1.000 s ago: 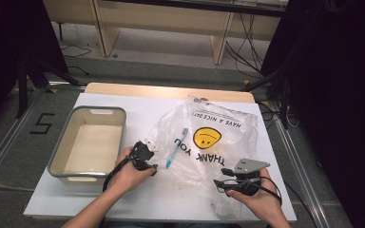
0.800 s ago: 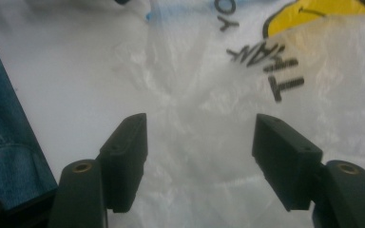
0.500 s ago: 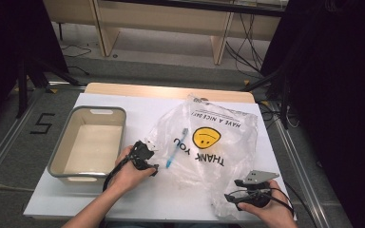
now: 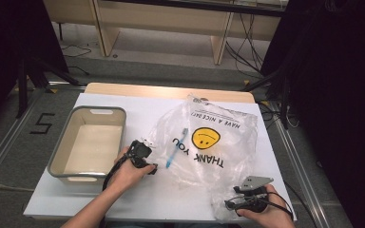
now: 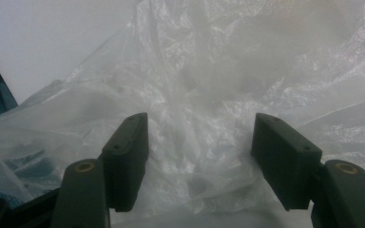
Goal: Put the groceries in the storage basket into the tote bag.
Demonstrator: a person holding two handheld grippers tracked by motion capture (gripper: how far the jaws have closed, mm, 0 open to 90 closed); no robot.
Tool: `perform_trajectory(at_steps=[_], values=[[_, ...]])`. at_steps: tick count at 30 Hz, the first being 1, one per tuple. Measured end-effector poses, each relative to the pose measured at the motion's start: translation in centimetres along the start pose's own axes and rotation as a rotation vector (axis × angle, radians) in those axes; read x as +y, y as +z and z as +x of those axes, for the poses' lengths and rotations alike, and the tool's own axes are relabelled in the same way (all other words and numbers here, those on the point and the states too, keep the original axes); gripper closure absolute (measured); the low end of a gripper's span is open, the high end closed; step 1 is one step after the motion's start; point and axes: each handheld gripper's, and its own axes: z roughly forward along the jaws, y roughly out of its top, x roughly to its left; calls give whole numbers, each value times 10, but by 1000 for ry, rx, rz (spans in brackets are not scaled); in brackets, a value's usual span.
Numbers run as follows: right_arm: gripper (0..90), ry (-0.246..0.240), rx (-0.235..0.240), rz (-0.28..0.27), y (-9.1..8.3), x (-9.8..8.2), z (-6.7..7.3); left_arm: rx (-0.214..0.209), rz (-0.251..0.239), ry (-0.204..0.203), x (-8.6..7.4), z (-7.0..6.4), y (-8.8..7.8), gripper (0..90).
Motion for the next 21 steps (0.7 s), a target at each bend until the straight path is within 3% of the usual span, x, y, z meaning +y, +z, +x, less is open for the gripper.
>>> perform_trajectory(at_steps=[4, 11, 21], values=[[410, -9, -14, 6, 0, 0, 2, -3, 4, -12, 0, -1, 0, 384], [540, -2, -22, 2, -1, 0, 0, -7, 17, -22, 3, -2, -1, 455], [679, 8, -27, 10, -1, 1, -5, -17, 24, -22, 4, -2, -3, 658]])
